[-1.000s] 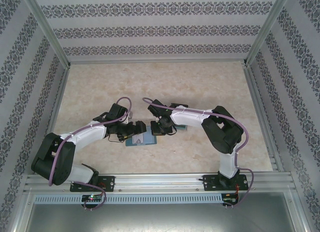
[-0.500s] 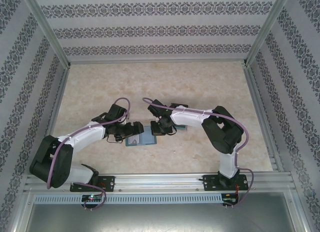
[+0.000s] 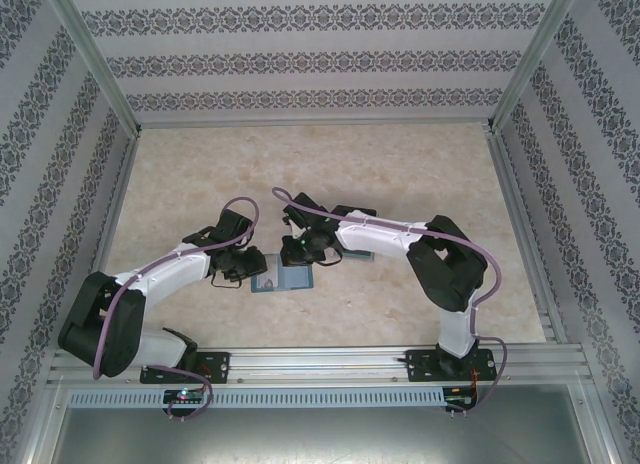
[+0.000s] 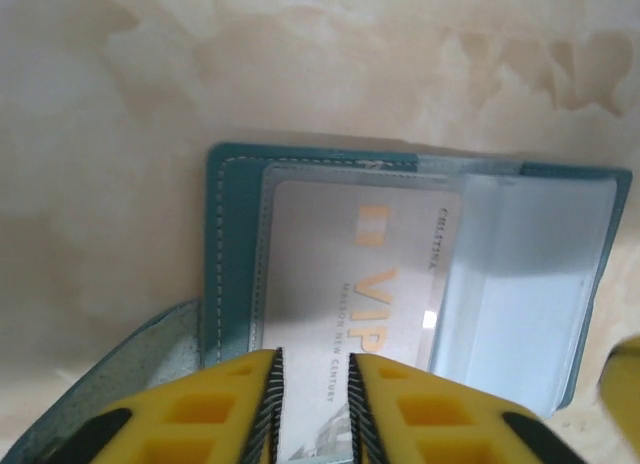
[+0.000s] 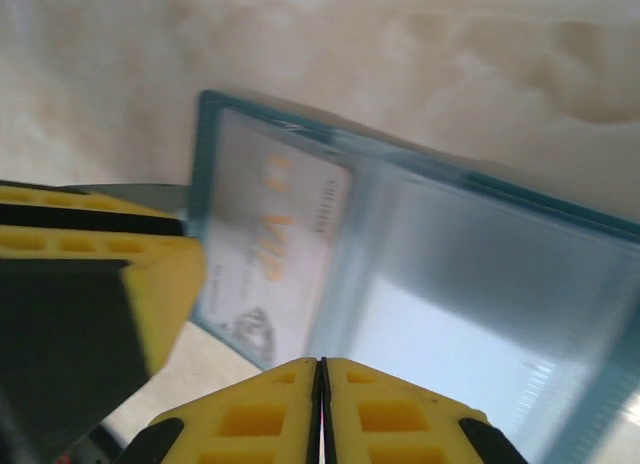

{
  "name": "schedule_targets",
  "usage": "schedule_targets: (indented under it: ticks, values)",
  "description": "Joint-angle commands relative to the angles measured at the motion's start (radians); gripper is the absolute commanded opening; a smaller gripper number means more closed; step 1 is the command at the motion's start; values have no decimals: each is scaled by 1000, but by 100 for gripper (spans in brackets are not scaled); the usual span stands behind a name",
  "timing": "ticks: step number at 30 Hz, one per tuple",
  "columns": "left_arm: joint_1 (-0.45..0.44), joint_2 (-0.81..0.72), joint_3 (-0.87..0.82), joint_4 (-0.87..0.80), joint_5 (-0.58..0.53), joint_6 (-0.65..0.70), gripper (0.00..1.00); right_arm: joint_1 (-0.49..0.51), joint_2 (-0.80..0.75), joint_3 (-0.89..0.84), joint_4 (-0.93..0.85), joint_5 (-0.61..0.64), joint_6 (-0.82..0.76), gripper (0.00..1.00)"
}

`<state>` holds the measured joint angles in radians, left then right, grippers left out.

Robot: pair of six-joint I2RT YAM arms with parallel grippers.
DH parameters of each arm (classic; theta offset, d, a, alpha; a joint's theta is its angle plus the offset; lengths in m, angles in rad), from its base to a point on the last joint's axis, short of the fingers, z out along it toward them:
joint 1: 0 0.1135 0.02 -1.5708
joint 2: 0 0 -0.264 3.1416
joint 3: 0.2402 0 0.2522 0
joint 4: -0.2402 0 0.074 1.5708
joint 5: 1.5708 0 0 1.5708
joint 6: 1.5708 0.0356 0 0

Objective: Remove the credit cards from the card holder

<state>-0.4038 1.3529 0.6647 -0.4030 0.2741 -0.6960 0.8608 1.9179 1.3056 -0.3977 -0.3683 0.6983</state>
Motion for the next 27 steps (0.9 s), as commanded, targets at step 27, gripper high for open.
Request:
schedule_targets:
  ticks: [27]
  values:
    - [5, 72, -38, -12, 9, -17, 9, -16, 115, -32, 88, -149, 86, 18]
